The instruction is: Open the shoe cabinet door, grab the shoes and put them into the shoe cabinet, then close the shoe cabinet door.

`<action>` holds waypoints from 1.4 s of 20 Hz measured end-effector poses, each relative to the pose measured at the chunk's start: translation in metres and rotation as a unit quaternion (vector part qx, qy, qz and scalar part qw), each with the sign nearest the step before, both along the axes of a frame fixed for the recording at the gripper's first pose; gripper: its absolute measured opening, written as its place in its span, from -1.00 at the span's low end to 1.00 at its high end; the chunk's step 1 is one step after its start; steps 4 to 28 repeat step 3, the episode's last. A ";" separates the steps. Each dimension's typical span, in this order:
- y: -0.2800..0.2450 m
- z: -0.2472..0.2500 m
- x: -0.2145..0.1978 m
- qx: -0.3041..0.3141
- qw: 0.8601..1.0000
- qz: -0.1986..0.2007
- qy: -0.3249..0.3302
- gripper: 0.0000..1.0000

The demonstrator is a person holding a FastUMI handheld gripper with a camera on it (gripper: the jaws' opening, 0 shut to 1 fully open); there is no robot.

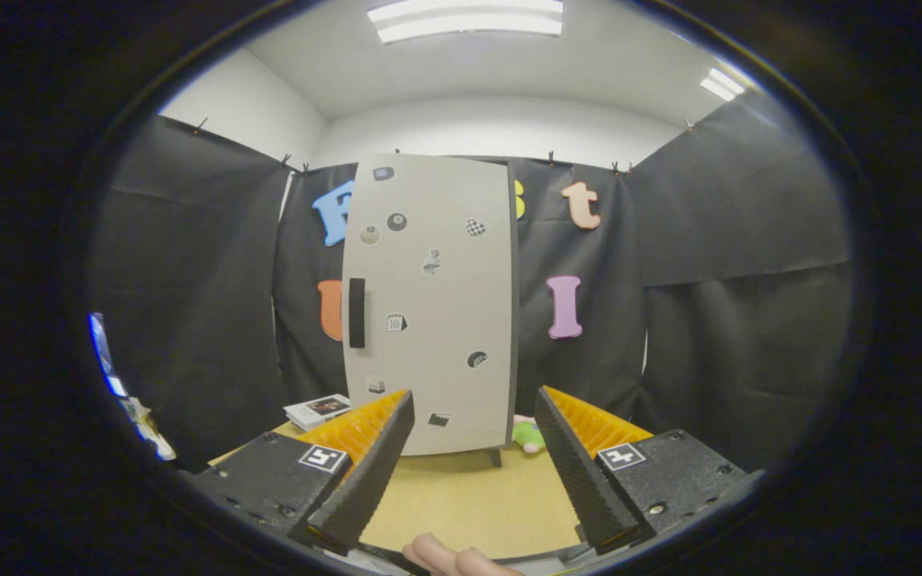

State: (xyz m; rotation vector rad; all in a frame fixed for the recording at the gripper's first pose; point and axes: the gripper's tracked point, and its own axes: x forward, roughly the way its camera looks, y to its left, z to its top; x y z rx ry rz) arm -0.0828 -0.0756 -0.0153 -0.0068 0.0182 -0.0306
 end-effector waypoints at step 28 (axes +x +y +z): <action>-0.001 -0.004 0.001 0.004 1.000 0.003 0.001 0.97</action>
